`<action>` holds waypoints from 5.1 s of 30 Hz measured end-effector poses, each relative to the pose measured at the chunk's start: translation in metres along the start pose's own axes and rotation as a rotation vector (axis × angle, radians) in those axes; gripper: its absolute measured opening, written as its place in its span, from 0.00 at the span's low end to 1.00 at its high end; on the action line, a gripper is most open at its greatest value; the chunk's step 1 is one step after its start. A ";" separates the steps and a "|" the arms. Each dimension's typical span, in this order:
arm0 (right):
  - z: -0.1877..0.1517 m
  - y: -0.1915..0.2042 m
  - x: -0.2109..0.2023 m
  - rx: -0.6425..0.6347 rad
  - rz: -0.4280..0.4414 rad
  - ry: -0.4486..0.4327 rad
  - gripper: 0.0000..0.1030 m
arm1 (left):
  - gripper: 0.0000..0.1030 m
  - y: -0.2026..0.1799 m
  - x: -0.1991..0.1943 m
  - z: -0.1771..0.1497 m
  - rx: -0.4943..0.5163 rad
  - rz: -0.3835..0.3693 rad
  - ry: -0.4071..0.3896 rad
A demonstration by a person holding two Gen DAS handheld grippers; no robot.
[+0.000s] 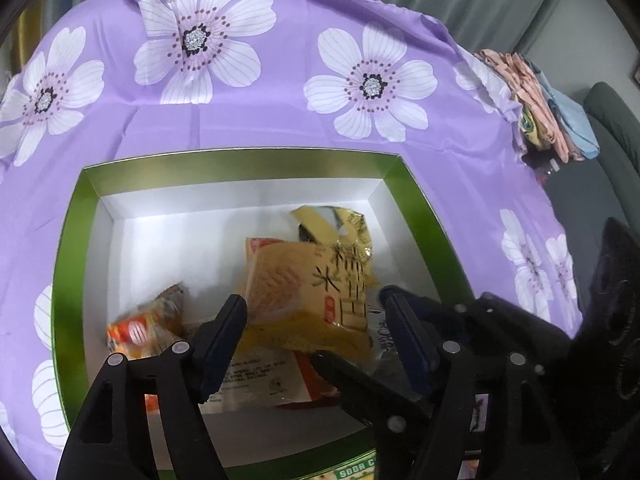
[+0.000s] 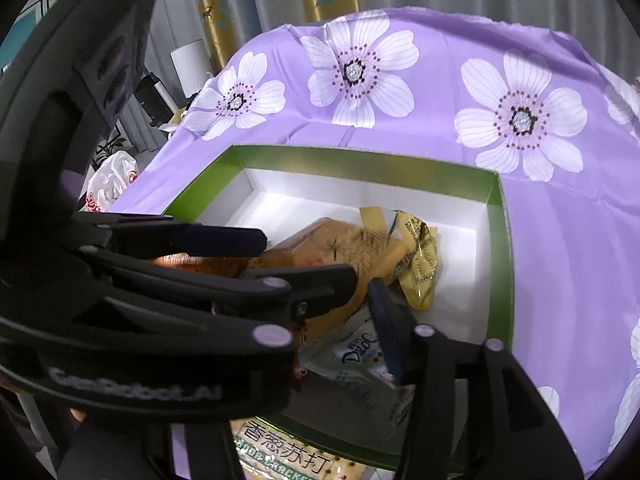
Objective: Organize snacks
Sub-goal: 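Open the left gripper to drop the rice cracker bag into the box, then withdraw the left gripper and move it to the SODA CRACKER pack, then close the left gripper on the SODA CRACKER pack, then lift the soda cracker pack with the left gripper over the green box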
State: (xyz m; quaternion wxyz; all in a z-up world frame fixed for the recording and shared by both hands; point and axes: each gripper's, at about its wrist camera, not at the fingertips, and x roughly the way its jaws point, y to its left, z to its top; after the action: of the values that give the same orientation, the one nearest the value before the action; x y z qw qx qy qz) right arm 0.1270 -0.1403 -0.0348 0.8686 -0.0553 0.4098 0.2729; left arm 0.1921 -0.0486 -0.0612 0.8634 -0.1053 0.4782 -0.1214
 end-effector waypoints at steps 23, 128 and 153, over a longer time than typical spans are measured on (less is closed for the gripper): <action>-0.008 0.004 -0.073 0.006 -0.079 -0.134 0.85 | 0.94 -0.010 -0.066 -0.014 0.042 0.146 -0.180; -0.118 0.007 -0.031 0.025 0.017 0.098 0.60 | 0.76 -0.009 -0.001 -0.121 -0.094 -0.103 0.052; -0.113 0.025 -0.081 0.026 -0.016 -0.036 0.55 | 0.75 -0.033 -0.045 -0.125 -0.068 -0.104 -0.034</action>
State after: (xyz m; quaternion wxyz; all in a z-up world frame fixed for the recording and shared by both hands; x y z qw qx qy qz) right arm -0.0048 -0.1906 -0.0460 0.8786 -0.0424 0.3973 0.2617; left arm 0.0592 -0.0737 -0.0803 0.8599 -0.1615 0.4612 -0.1478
